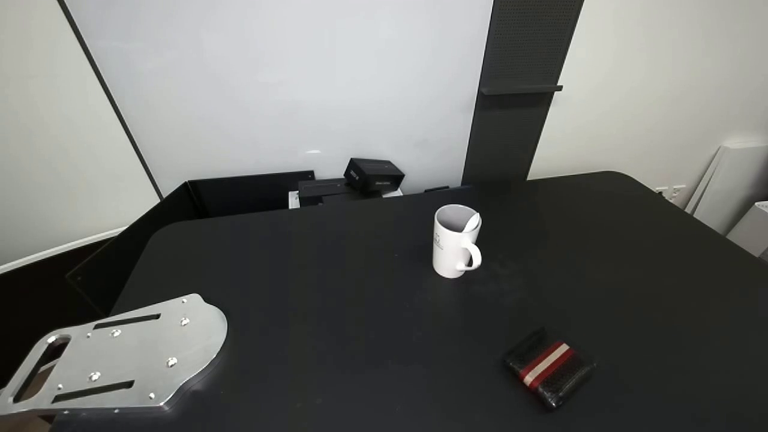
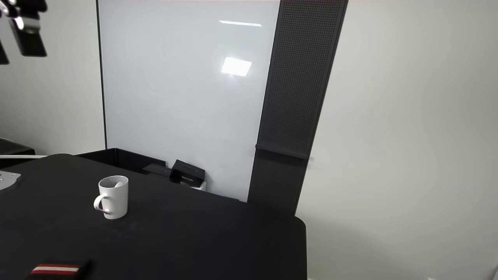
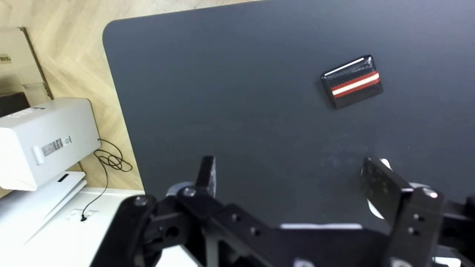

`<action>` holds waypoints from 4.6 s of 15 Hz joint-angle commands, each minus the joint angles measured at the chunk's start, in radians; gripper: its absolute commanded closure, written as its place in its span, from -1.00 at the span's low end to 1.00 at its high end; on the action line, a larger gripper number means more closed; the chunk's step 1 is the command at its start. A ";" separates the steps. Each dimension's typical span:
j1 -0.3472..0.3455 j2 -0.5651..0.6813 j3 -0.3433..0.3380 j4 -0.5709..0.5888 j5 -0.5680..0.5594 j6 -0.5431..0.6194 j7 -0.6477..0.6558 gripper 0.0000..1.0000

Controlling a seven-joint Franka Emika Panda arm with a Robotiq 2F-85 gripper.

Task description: Remove the spoon from the mug, place the spoon back in the mug, remove the spoon from the mug

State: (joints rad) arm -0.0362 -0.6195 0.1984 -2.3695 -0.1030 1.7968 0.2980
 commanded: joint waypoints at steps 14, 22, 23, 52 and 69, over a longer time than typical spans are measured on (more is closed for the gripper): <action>0.036 0.759 -0.102 0.649 -0.033 0.183 0.136 -1.00; 0.128 0.981 -0.130 0.855 0.148 0.267 0.292 -1.00; 0.138 0.992 -0.130 0.861 0.166 0.274 0.293 -1.00; 0.153 1.138 -0.152 0.675 0.301 0.431 0.161 -1.00; 0.160 1.234 -0.149 0.660 0.312 0.510 0.108 -1.00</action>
State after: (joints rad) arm 0.1232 0.5959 0.0488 -1.7055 0.1857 2.2997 0.4133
